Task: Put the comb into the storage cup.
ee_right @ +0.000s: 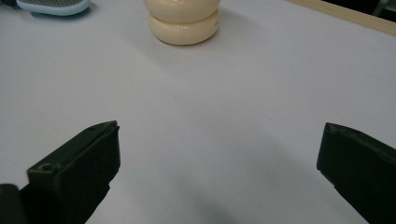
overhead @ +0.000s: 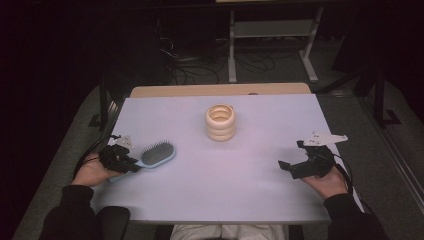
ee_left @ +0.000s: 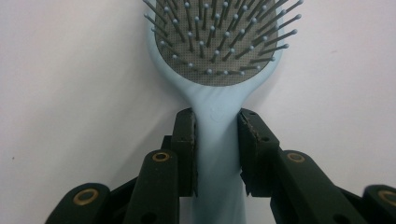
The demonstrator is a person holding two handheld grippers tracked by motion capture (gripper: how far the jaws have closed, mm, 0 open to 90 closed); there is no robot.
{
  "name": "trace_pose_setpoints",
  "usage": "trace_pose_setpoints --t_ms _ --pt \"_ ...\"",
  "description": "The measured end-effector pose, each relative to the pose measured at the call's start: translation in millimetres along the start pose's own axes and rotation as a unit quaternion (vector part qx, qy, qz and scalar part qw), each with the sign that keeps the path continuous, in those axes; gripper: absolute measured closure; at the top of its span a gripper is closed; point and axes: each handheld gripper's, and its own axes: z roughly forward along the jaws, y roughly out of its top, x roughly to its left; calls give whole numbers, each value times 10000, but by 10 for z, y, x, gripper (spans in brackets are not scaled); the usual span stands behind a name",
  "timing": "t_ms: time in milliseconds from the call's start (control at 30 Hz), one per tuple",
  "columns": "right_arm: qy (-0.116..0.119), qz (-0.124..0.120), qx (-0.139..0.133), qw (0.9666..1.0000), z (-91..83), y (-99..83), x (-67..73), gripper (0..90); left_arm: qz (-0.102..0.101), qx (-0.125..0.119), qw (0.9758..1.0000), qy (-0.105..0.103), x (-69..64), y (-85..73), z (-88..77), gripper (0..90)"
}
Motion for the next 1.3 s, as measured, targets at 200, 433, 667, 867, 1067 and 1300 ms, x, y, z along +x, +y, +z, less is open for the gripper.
trace_pose_setpoints --t_ms 200,433,667,867,1067,1300 --pt "0 -8 -2 10000 -4 1 2 0 90 -240 9996 136 -56 70 -125 703" --pt "8 -8 -7 10000 -4 1 4 0 238 -312 9991 161 -135 195 -187 703" --pt "7 -13 -17 10000 -12 1 2 0 336 -394 9984 233 -179 304 -218 703" --pt "-1 -13 -52 10000 -21 2 6 0 416 -425 9978 278 -211 366 -255 702" --pt "0 0 -62 10000 -28 2 8 0 463 -534 9970 330 -220 479 -302 703" --pt "0 15 -75 10000 -32 2 9 0 618 -630 9955 345 -259 654 -386 703"
